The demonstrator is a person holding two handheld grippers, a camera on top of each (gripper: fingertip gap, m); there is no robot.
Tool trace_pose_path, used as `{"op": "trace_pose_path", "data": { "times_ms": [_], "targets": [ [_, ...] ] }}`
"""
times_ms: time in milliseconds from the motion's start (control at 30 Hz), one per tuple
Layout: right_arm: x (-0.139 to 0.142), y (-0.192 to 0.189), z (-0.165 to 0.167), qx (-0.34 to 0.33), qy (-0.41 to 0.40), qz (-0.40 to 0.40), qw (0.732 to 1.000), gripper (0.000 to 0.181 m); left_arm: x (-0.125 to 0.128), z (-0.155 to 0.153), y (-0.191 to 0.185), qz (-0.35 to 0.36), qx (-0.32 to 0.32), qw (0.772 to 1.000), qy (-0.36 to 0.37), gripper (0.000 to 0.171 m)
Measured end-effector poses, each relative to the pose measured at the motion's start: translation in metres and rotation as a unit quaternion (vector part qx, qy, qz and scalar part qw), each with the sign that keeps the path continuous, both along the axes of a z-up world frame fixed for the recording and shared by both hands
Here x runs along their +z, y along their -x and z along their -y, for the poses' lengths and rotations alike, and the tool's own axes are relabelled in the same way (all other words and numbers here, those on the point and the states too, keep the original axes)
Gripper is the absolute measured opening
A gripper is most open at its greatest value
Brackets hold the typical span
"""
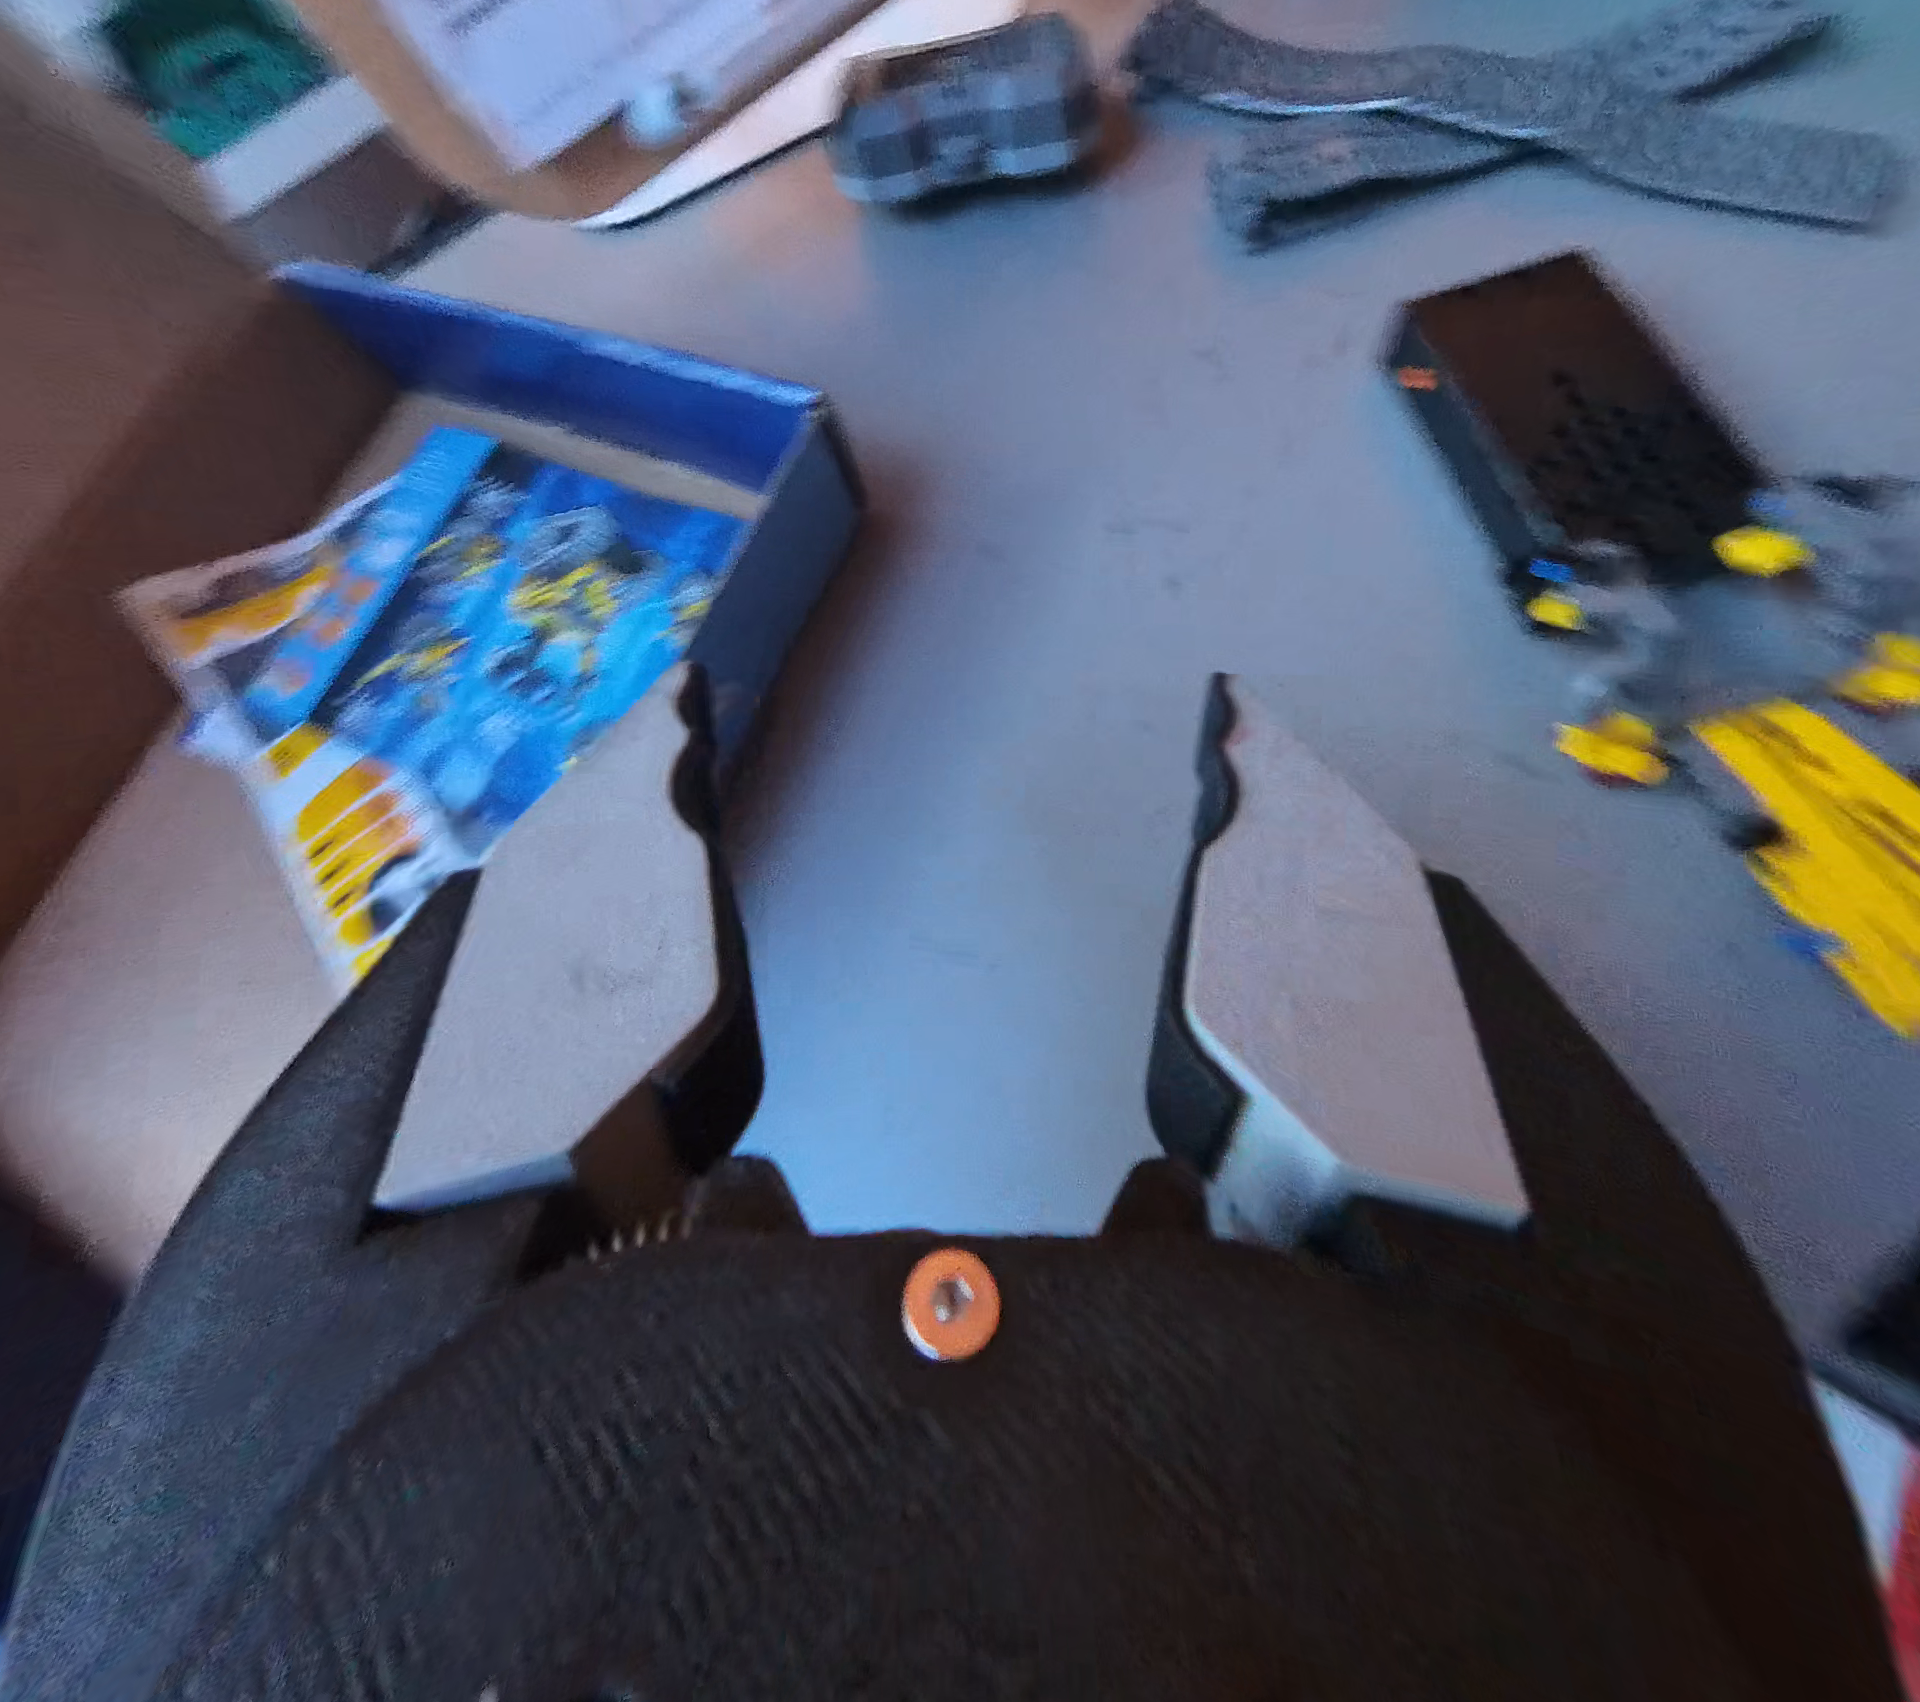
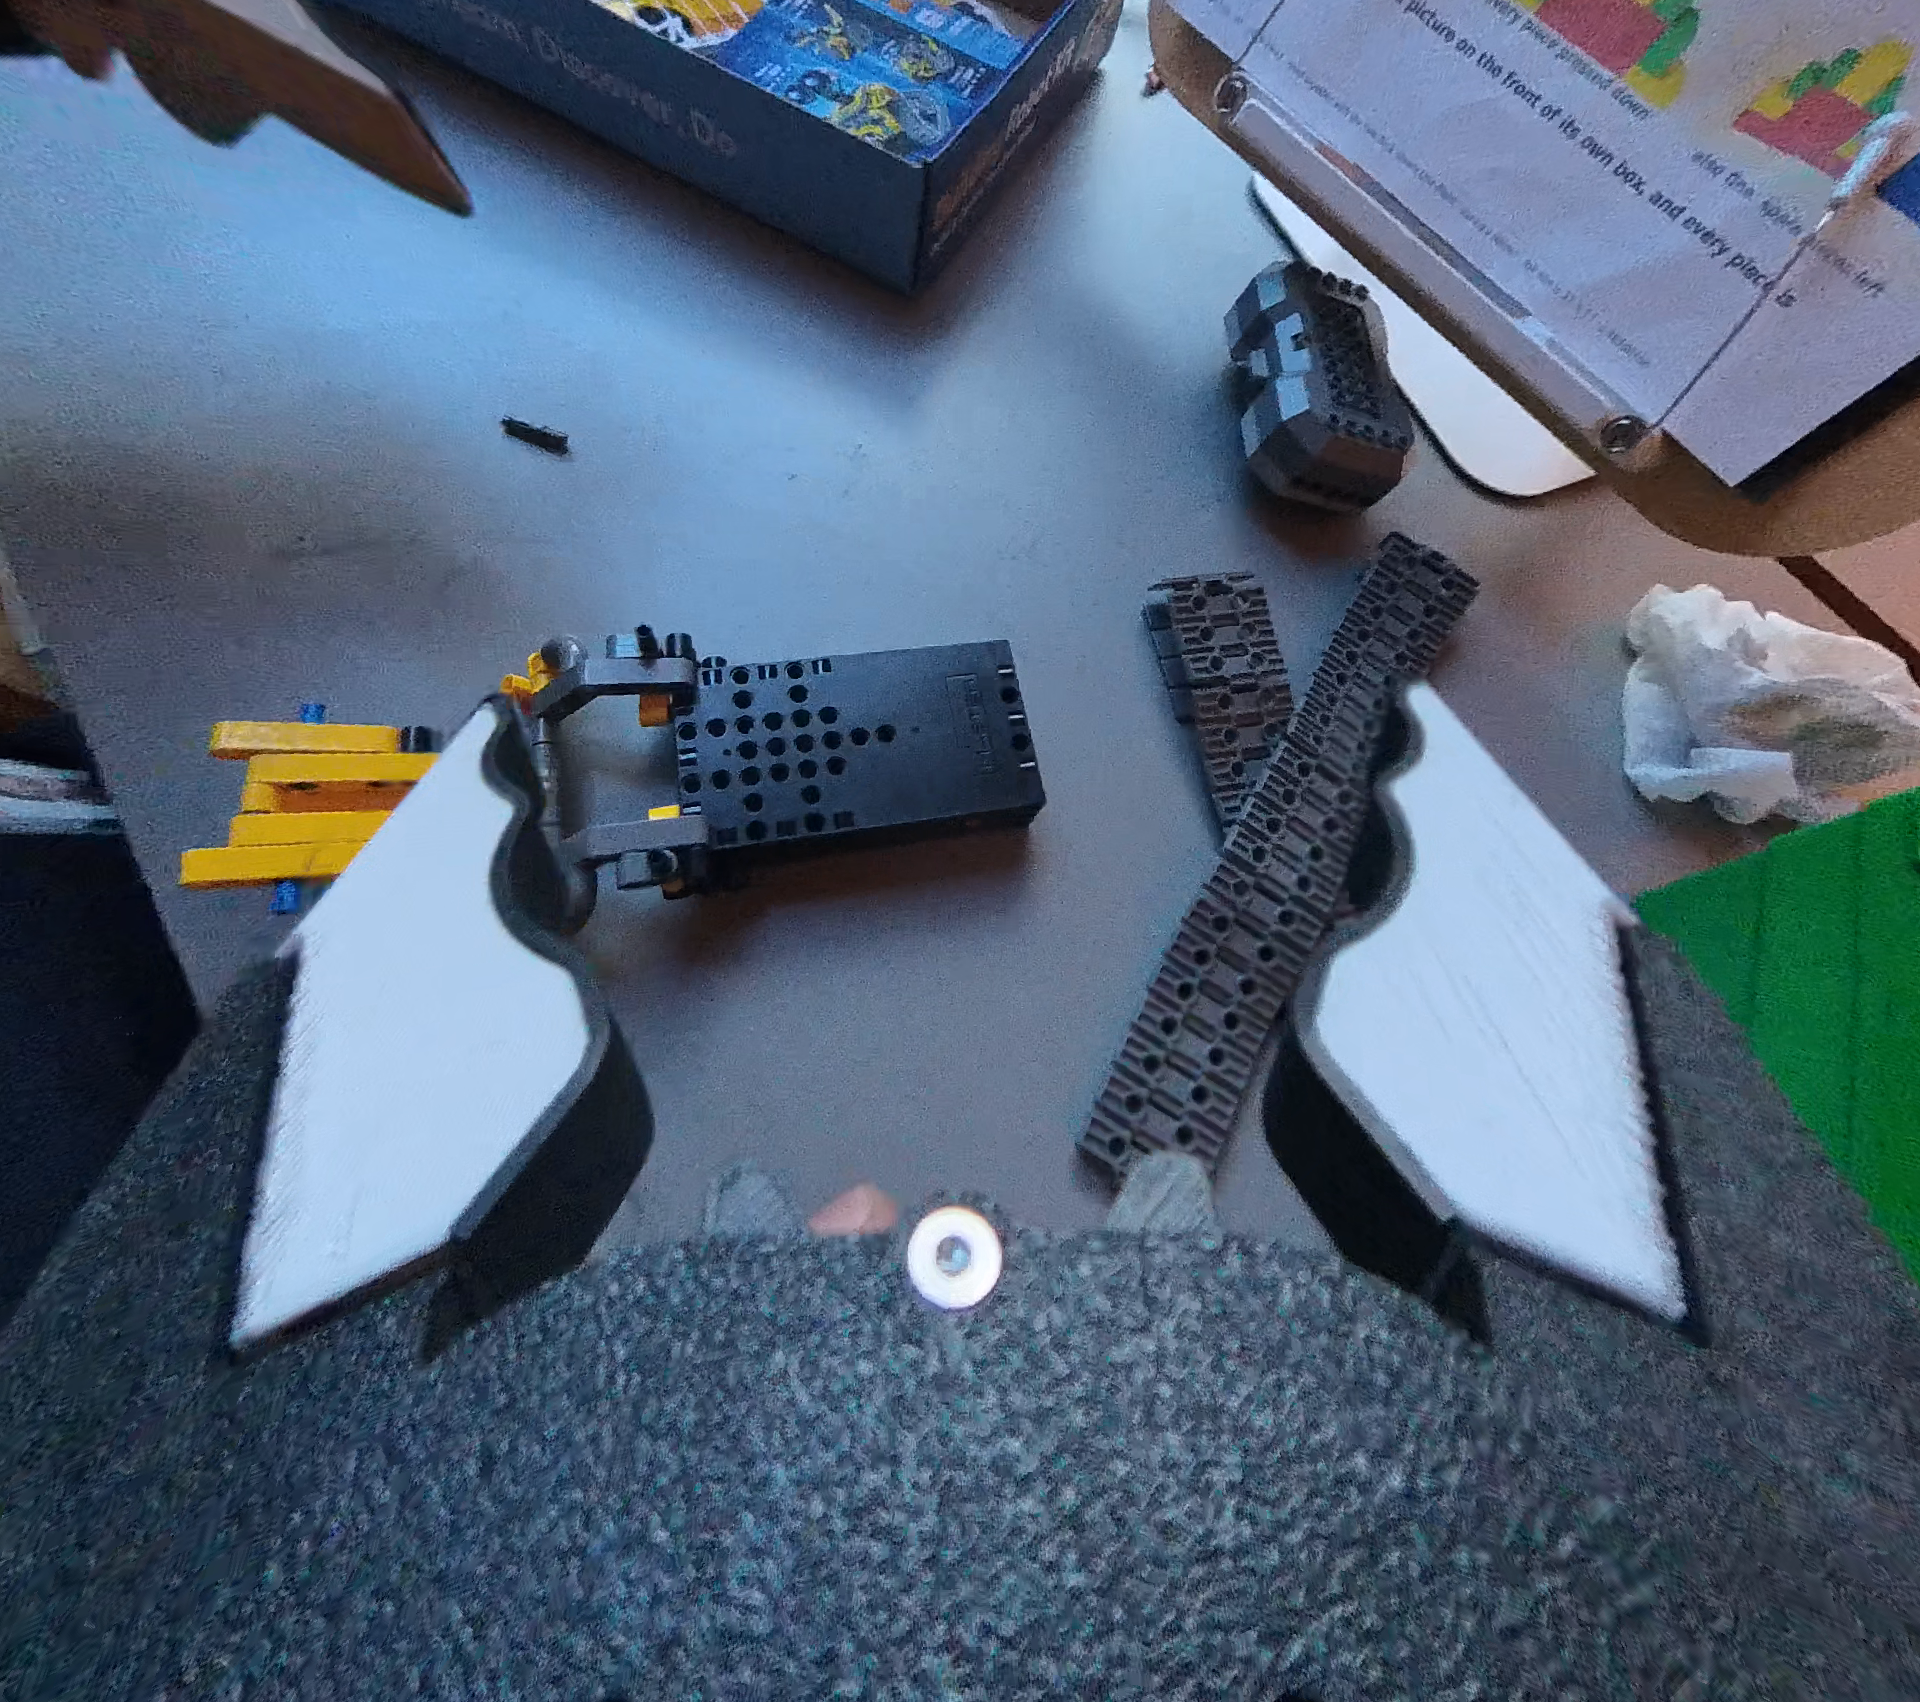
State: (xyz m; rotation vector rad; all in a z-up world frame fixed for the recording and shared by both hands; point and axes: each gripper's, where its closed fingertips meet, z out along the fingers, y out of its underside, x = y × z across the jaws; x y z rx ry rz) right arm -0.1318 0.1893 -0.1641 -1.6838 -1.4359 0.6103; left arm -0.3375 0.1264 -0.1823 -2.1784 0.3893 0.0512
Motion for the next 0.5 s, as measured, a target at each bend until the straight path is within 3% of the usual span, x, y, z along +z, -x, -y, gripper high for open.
{"op": "trace_pose_path", "data": {
  "times_ms": [133,200,300,367,433,500],
  "targets": [
    [-0.023,-0.007,0.016,0.017,0.042,0.060,0.997,0.093,-0.006,-0.001,0.004,-0.016,0.020,1.000,0.015,0.085],
    [-0.036,-0.005,0.025,0.032,0.037,0.085,0.995,0.096,-0.008,-0.001,-0.002,0.007,0.020,1.000,0.019,0.060],
    [-0.030,0.008,0.038,0.064,0.023,0.055,0.996,0.093,-0.031,0.013,-0.009,-0.010,-0.032,0.995,0.093,0.047],
    [-0.016,0.013,0.037,0.057,0.067,0.025,0.996,0.092,-0.042,0.028,-0.022,0.012,-0.089,0.986,0.137,0.038],
    [0.007,0.014,0.029,0.044,0.094,-0.033,0.994,0.090,-0.052,0.030,-0.018,-0.007,-0.094,0.984,0.153,0.023],
    [0.026,0.010,0.027,0.054,0.071,-0.071,0.993,0.072,-0.063,0.034,-0.019,-0.032,-0.111,0.978,0.172,0.013]
  ]
}}
